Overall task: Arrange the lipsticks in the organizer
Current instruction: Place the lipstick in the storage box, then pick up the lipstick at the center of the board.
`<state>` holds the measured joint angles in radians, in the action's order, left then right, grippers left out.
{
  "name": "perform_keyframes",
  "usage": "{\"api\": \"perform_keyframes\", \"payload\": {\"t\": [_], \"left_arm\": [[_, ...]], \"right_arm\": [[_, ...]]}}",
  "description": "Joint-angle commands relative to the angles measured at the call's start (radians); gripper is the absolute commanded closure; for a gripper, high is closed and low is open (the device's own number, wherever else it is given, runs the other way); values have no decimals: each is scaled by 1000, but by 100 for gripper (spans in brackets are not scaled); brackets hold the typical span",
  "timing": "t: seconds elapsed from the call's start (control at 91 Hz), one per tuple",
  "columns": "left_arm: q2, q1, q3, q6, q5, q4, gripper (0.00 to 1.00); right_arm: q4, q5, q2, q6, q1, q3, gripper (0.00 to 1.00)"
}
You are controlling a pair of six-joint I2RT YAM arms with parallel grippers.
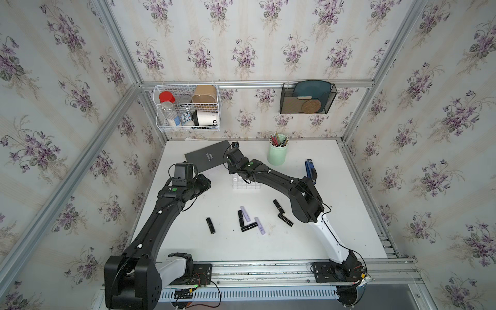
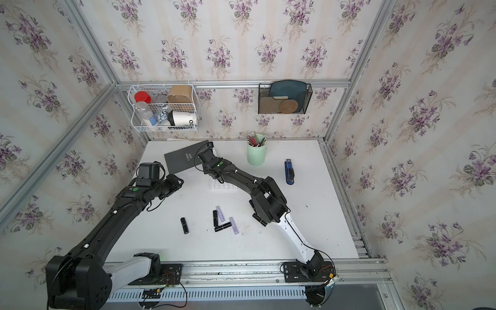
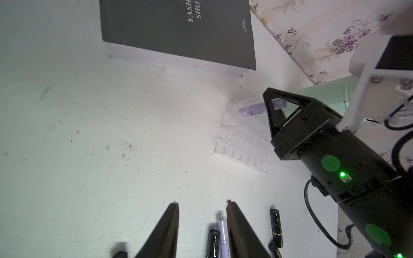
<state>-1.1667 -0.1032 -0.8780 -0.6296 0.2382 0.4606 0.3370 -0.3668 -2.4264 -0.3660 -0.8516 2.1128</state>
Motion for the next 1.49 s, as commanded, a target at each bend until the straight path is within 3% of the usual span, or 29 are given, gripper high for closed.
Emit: {"api": "perform_keyframes", "payload": {"t": [0.0, 0.176, 0.374, 0.506, 0.703, 0.868, 1.055, 1.143, 1.484], "left_arm": [[4, 2, 1, 4, 12, -7, 61], [4, 2, -5, 2, 20, 4, 60], [2, 2, -24, 7, 21, 29, 60], [5, 2, -66, 33, 19, 88, 60], [30, -10, -106, 111, -16, 232, 60], [62, -134, -54, 92, -80, 271, 58], [66, -268, 33, 14, -49, 210, 58], [72, -277, 51, -3, 2, 190, 59], [85, -283, 56, -6, 20, 163, 60]], "right_arm": [[-1, -11, 15, 13, -4, 4, 85], [38, 37, 53, 22, -4, 48, 58], [96, 47, 144, 10, -3, 44, 46], [125, 54, 260, -23, -4, -62, 46], [194, 141, 603, -181, -32, -575, 50], [366, 204, 792, -273, -170, -849, 48], [376, 288, 832, -302, -261, -1004, 46], [356, 312, 823, -283, -262, -1045, 47], [287, 362, 737, -225, -261, -1038, 53]]}}
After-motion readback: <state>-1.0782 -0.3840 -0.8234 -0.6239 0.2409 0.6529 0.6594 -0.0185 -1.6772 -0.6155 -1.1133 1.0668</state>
